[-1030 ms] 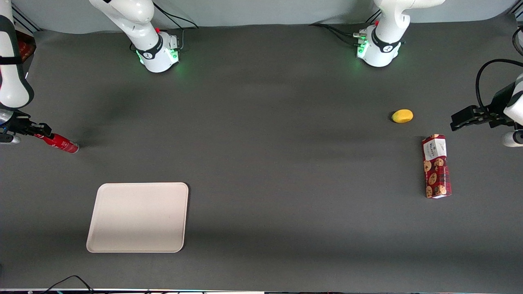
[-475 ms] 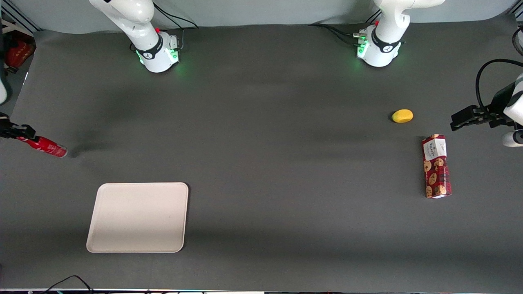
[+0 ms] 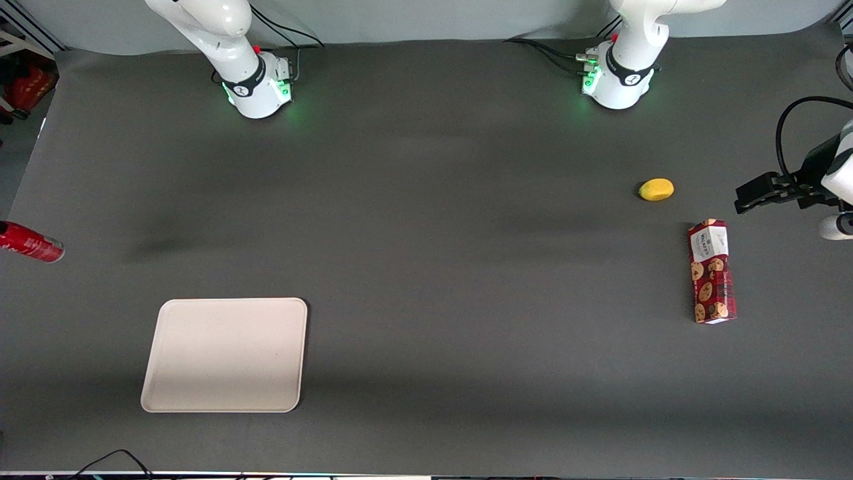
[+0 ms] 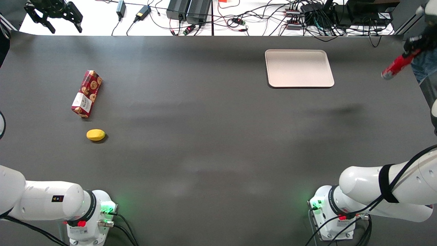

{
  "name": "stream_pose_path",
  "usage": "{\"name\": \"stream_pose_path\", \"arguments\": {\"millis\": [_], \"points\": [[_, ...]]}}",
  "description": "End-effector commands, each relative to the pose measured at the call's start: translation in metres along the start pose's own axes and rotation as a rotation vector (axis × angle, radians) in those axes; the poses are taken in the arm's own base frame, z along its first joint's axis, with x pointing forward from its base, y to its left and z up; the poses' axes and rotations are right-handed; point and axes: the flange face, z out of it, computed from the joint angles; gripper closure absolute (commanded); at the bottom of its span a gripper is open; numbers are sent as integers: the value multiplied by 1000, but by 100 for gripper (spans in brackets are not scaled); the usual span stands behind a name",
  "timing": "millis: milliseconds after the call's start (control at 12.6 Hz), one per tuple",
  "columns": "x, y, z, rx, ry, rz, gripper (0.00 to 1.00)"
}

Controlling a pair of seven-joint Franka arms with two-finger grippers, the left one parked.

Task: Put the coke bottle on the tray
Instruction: 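Carry the held bottle onto the white tray with the right gripper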

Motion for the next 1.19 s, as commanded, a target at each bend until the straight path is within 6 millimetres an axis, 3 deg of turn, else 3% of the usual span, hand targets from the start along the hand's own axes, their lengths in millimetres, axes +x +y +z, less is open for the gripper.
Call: {"name": "stream_pose_path", "arguments": {"millis": [0,158,317,554,792,950,1109], "points": [[36,-29,-50,-53,14,23,100],[68,-66,-46,-37,29,70,100],[102,-117,-28,3,37,100,100],[143,-166,16,46,28,108,100],[170,-198,88,66,31,74,100],[179,-202,147,75,17,57,100],[179,-199,168,22,-4,22,100]]}}
